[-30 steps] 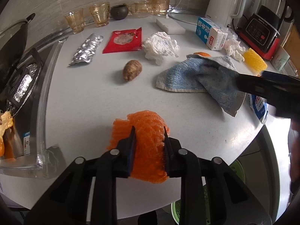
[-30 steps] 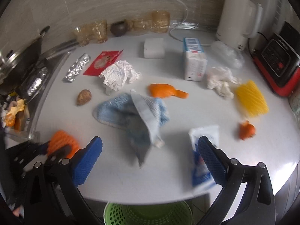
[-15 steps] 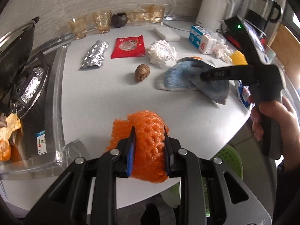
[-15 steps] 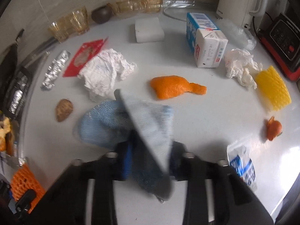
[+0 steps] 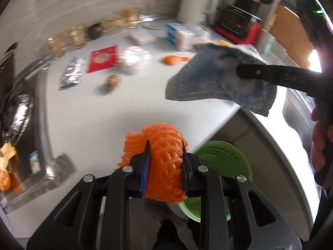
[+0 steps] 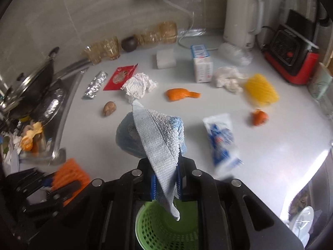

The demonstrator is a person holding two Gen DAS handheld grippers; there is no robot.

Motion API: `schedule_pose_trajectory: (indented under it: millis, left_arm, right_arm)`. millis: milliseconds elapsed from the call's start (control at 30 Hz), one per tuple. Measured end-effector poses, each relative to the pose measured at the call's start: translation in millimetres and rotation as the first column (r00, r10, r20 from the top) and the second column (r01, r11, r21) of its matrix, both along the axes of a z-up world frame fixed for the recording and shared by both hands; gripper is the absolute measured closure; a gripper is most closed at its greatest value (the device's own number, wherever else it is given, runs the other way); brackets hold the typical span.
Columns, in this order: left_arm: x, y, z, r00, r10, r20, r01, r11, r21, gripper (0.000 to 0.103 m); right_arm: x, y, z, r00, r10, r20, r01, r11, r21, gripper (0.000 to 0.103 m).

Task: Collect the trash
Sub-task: 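Carry the orange mesh net to the green basket and release it with the left gripper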

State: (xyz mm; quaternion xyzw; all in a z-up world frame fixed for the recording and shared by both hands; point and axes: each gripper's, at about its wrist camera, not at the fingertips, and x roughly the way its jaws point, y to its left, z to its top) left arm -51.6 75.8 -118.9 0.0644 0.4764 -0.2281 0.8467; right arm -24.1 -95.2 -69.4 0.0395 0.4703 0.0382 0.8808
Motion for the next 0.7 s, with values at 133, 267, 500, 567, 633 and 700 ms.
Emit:
schedule_pose_trajectory:
  millis: [133, 267, 500, 567, 633, 700]
  left_arm:
    - [-26, -46, -5, 0.993, -0.108, -0.052, 0.107, 0.994, -0.024, 0.079]
    - [-47, -90, -22, 0.976, -0.188, -0.108, 0.187, 0.982, -0.019, 0.077]
    - [-66, -136, -50, 0.961, -0.194, -0.197, 0.199, 0.98, 0.003, 0.055]
    - [-69, -143, -52, 0.963, -0.187, -0.197, 0.195, 0.981, 0.022, 0.046]
    - [-71, -148, -52, 0.966, -0.174, -0.193, 0.183, 0.983, 0.028, 0.04]
    - [-73, -151, -50, 0.968, -0.161, -0.191, 0.169, 0.985, 0.027, 0.035]
  right_arm:
    - [-44, -29, 15, 1.0, -0.012, -0.003, 0.012, 1.0, -0.002, 0.088]
    - [-75, -59, 17, 0.999, -0.031, -0.011, 0.03, 0.999, -0.017, 0.088]
    - [-103, -109, 12, 0.998, -0.051, -0.033, 0.051, 0.998, -0.025, 0.088]
    - [-105, -118, 10, 0.998, -0.048, -0.032, 0.048, 0.999, -0.017, 0.088]
    - [-106, -124, 8, 0.999, -0.038, -0.031, 0.038, 0.999, -0.009, 0.088]
    - [-106, -128, 7, 0.999, -0.023, -0.03, 0.023, 1.0, 0.004, 0.088]
